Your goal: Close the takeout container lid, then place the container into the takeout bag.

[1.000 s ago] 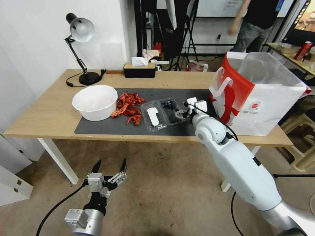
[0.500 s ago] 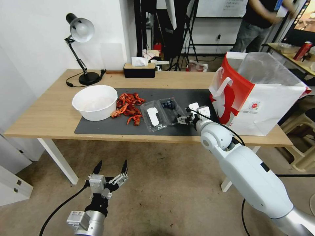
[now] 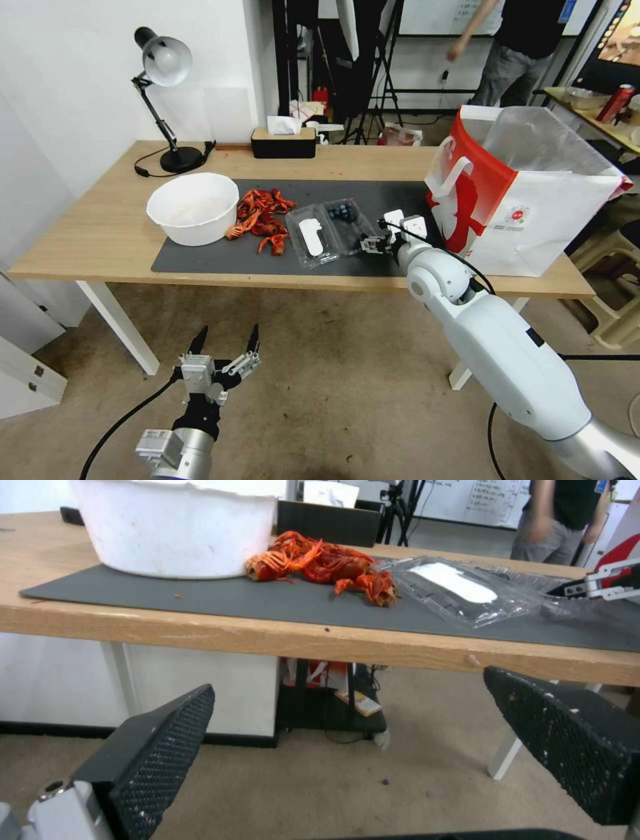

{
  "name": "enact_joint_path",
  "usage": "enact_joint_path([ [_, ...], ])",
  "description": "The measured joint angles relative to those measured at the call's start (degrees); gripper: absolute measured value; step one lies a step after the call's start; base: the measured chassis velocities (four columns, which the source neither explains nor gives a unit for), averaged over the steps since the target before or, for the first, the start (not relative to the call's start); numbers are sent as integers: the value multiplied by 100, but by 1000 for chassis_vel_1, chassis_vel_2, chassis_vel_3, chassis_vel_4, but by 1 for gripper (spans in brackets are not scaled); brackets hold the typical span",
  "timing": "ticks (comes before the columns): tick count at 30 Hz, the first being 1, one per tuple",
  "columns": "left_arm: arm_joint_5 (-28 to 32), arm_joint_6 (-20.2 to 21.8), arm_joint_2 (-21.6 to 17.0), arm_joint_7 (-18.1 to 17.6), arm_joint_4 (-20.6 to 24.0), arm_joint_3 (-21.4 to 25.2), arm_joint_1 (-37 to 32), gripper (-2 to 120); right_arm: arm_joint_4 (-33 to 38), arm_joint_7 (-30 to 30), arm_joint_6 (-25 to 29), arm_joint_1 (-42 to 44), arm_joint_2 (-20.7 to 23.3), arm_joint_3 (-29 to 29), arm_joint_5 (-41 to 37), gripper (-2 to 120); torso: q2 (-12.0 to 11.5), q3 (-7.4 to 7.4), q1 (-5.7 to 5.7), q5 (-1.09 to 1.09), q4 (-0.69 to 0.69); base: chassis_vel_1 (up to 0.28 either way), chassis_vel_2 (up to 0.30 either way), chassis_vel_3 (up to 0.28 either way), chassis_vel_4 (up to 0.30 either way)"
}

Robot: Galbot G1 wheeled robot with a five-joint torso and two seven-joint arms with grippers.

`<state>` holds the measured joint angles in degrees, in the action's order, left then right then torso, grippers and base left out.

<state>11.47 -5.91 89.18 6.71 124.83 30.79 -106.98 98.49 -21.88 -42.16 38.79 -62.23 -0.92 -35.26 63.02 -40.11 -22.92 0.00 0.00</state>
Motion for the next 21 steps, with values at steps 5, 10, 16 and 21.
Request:
enact_joint_path([
  [5,6,-11,-3,-2,-8,-2,4,100,17,-73,2,41,19,2,-36,100,1,0,0,0,0,0,0,0,0],
  [10,7,-16,-8,-2,-8,-20,6,100,123,-155,4,125,76,25,-66,100,1,0,0,0,0,0,0,0,0],
  [16,4,-41,-13,-3,-8,-29,0,100,223,-234,4,242,113,85,-107,100,1,0,0,0,0,0,0,0,0],
  [21,0,-54,-12,-5,4,-39,-8,100,353,-301,4,399,132,170,-117,100,1,0,0,0,0,0,0,0,0],
])
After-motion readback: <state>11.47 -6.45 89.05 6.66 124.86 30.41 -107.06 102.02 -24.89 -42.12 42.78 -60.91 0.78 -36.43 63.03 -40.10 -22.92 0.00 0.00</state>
